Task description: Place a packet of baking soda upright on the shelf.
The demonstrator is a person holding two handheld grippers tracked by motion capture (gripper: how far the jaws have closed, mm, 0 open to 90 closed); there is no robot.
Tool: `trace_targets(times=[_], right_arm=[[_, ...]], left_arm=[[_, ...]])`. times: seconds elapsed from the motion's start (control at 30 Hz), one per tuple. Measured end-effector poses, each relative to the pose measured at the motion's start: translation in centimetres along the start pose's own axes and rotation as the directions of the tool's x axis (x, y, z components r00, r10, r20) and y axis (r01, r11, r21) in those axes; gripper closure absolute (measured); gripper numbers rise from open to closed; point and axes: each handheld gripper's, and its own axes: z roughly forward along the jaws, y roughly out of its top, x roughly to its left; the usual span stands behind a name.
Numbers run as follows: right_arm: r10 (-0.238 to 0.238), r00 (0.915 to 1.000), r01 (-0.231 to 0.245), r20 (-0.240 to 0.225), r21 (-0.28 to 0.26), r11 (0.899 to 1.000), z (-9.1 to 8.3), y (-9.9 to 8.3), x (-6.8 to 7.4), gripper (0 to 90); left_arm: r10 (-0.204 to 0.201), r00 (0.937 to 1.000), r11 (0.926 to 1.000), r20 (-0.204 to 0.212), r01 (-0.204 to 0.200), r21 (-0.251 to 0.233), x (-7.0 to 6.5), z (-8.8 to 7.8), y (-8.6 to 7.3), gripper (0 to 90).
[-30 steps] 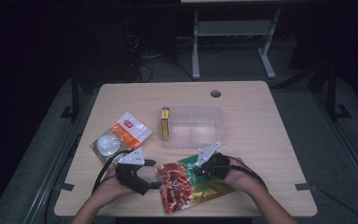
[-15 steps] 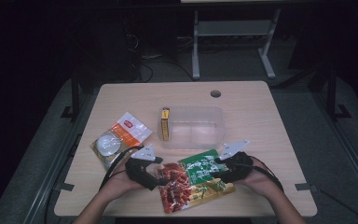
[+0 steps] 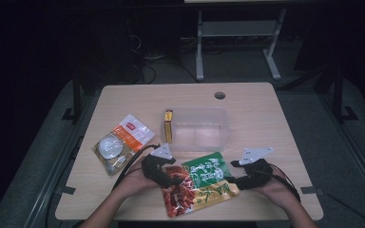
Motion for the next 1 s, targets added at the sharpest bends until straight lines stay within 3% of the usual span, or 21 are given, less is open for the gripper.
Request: trace_targets(times=[0.13,0.63,1.0], right_arm=[[-0.007,1.0000,0.007,-0.001,-0.012,1.000,-0.02,0.10,-0.34,38.6],[-0.017,0.9998,0.017,-0.002,-0.006,1.000,0.24,0.11,-0.32,38.5],[-0.019,0.9998,0.019,0.000,-0.005,1.000,0.26,0.05,-0.38,38.6]], left_arm=[[0.012,0.9999,0.9998,-0.002,-0.012,0.015,-0.16,0.38,-0.05,13.8],[0.002,0.9998,1.0000,-0.019,-0.002,-0.004,-0.28,0.79,-0.56,11.1],[0.040,0.9987,0.9991,-0.033,-0.039,0.014,-0.52,0.72,-0.57,13.4]])
